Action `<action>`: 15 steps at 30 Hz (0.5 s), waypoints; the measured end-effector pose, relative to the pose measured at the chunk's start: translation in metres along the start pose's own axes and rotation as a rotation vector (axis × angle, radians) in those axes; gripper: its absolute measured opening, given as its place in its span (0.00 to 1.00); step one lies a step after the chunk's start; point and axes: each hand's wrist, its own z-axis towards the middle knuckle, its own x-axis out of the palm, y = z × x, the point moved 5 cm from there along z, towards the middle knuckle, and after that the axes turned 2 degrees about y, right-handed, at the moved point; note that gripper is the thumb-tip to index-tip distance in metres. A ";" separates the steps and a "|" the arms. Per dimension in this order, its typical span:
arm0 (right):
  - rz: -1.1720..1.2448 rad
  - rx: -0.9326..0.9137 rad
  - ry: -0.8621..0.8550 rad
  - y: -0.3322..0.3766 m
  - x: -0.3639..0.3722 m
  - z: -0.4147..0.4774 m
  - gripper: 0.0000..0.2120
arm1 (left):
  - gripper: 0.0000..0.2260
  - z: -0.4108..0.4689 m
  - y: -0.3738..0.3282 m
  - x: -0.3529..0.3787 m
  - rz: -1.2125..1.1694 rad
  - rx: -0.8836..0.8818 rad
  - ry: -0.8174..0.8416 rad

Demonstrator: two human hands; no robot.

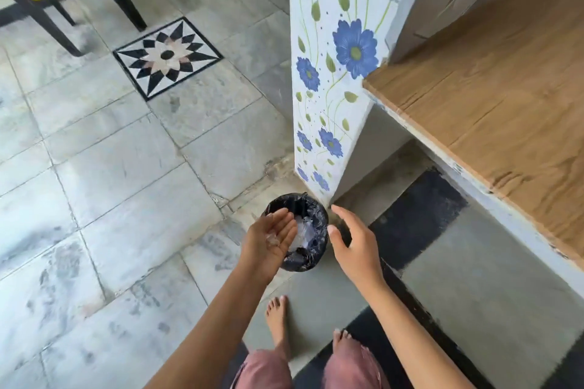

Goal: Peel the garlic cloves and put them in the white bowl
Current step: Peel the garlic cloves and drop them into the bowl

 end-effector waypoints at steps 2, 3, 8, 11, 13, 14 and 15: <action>-0.020 0.081 0.050 -0.032 0.039 0.013 0.17 | 0.10 0.047 0.001 -0.017 0.019 -0.018 -0.043; -0.028 0.118 0.075 -0.050 0.059 0.020 0.17 | 0.10 0.075 0.005 -0.026 0.032 -0.034 -0.068; -0.052 0.221 0.161 -0.158 0.157 0.058 0.16 | 0.09 0.234 0.047 -0.088 0.093 -0.103 -0.235; -0.052 0.235 0.180 -0.224 0.206 0.077 0.15 | 0.11 0.324 0.077 -0.126 0.163 -0.123 -0.296; -0.072 0.211 0.191 -0.264 0.235 0.090 0.15 | 0.12 0.381 0.097 -0.150 0.182 -0.130 -0.325; -0.081 0.205 0.197 -0.278 0.244 0.095 0.15 | 0.12 0.401 0.104 -0.158 0.201 -0.132 -0.328; -0.088 0.208 0.210 -0.293 0.255 0.099 0.16 | 0.12 0.418 0.113 -0.165 0.239 -0.146 -0.313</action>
